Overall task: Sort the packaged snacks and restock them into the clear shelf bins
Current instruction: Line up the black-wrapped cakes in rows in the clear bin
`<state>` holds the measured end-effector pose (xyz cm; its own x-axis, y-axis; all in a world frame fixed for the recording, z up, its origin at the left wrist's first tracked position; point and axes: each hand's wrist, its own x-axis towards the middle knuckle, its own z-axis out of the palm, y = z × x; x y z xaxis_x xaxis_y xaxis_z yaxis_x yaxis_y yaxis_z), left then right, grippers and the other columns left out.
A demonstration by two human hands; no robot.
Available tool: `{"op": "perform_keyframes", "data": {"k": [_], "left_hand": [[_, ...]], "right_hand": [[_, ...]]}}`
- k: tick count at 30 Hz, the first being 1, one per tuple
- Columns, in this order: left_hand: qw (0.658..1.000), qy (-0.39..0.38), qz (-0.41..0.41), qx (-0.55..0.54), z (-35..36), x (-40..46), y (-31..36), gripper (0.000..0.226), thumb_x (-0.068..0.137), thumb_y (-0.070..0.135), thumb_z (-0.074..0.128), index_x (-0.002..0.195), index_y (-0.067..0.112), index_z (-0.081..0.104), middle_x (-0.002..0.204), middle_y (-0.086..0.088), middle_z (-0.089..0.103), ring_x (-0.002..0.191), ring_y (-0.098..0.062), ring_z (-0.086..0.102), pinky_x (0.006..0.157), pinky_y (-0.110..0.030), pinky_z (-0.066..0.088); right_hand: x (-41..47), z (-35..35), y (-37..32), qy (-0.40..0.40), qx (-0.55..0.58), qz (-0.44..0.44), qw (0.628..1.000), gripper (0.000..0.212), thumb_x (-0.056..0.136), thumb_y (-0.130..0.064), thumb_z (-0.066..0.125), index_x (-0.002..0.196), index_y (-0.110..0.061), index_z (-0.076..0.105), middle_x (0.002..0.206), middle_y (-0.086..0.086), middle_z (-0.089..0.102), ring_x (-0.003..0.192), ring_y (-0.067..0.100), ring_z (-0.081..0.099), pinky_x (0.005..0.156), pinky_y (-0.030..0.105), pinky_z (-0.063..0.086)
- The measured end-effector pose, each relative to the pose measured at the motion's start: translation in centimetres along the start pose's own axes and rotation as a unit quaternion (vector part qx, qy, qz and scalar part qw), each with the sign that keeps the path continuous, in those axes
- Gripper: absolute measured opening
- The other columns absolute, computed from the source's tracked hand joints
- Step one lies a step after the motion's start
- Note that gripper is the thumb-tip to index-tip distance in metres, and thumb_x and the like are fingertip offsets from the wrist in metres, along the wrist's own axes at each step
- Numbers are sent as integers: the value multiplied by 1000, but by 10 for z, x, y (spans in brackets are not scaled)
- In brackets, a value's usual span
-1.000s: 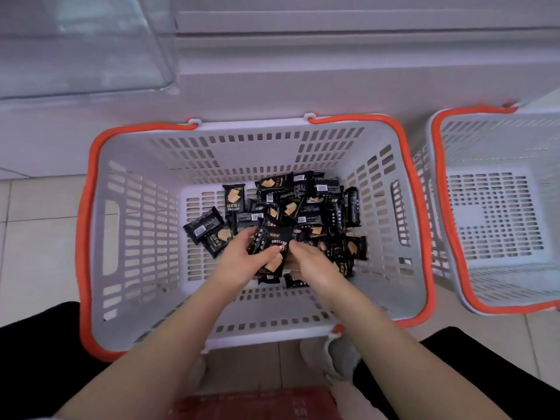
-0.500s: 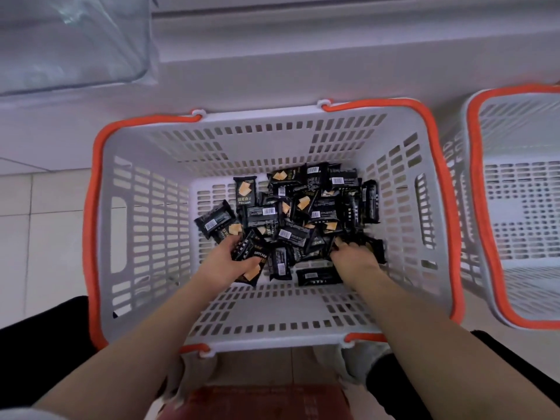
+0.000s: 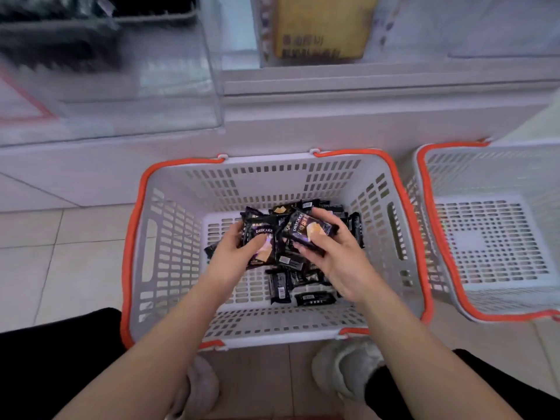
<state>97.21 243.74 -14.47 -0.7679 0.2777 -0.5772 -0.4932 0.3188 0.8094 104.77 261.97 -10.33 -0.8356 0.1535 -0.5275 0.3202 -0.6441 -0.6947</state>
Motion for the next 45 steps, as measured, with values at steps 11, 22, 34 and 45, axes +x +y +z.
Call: {"op": "perform_keyframes", "data": {"k": [11, 22, 34, 45], "left_hand": [[978, 21, 204, 28, -1, -68, 60, 51, 98, 29, 40, 145, 28, 21, 138, 19, 37, 127, 2, 32, 101, -15, 25], [933, -37, 358, 5, -29, -128, 127, 50, 85, 41, 45, 134, 34, 35, 123, 25, 51, 112, 14, 48, 92, -7, 38], [876, 87, 463, 106, -124, -146, 254, 19, 91, 37, 39, 95, 32, 58, 117, -3, 57, 113, -12, 51, 97, -23, 36], [762, 110, 284, 571, -202, -51, 307, 41, 88, 27, 56, 126, 15, 52, 126, -6, 56, 109, -21, 54, 88, -30, 44]], "right_hand": [[-52, 69, -5, 68, -256, -109, 958, 22, 78, -27, 73, 87, -17, 57, 95, 10, 69, 85, 13, 67, 69, 19, 49], [-97, 138, -50, -165, -283, -134, 935, 41, 95, -16, 47, 116, -51, 39, 115, -29, 59, 109, -14, 52, 87, 7, 42], [-92, 261, -158, -36, -428, -346, 834, 57, 72, -36, 71, 122, -25, 46, 101, -5, 64, 92, 9, 63, 79, 26, 53], [17, 340, -165, 132, -768, -235, 581, 38, 77, -42, 62, 91, -8, 51, 86, 4, 56, 79, 26, 56, 57, 26, 38]]}}
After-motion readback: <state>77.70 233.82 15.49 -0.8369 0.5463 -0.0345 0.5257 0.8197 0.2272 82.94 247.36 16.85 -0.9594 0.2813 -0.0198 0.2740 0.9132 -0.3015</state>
